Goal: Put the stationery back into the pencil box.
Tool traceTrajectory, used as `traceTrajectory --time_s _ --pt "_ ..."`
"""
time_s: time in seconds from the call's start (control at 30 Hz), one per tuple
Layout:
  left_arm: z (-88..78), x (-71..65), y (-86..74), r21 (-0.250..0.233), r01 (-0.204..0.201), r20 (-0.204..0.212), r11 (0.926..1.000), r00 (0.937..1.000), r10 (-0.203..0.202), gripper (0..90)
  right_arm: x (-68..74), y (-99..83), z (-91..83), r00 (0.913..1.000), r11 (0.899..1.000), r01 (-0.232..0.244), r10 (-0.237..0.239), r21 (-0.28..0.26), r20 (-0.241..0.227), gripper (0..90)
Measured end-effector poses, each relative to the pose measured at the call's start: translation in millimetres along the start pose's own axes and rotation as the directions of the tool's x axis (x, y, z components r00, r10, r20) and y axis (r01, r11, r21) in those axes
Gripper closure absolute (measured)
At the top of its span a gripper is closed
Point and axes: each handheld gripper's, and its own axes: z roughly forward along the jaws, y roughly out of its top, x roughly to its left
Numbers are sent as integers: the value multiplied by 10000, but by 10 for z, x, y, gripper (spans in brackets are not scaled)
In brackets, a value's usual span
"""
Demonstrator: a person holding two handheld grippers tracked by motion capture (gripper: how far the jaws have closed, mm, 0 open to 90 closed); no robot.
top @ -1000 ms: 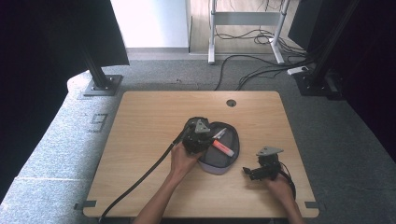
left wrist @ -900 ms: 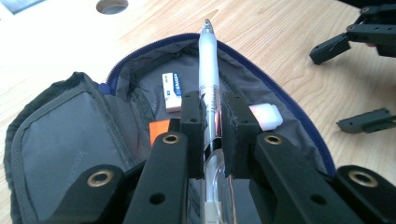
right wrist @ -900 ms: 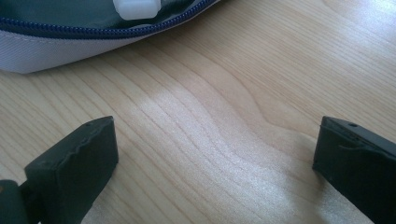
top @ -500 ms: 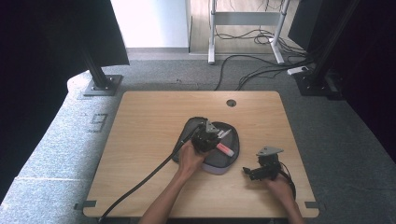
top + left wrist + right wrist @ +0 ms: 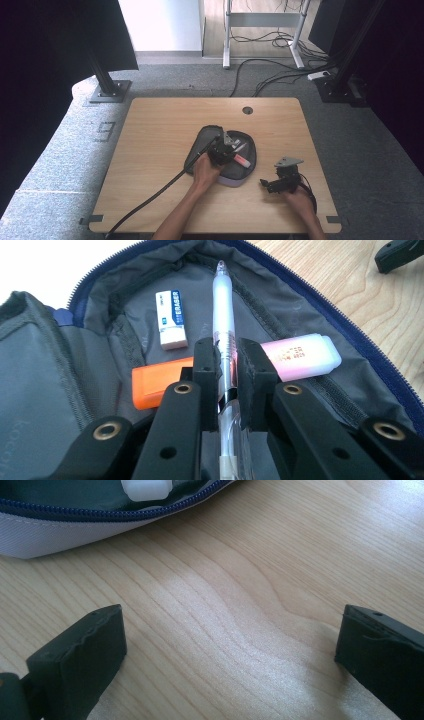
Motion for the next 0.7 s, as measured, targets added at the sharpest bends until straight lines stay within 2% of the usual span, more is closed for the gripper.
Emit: traceTrajectory --time_s 0.3,0.47,0.7 --pt "36 13 -17 146 91 149 9999 9998 -93 783 0 0 0 10000 10000 1 -1 -2 7 0" --pt "-27 7 3 -68 8 47 10000 10000 -8 709 0 0 0 10000 10000 1 -1 -1 9 0" --pt "-137 22 39 -298 -75 -154 9995 9999 70 559 -2 0 0 10000 10000 24 -24 -13 16 0"
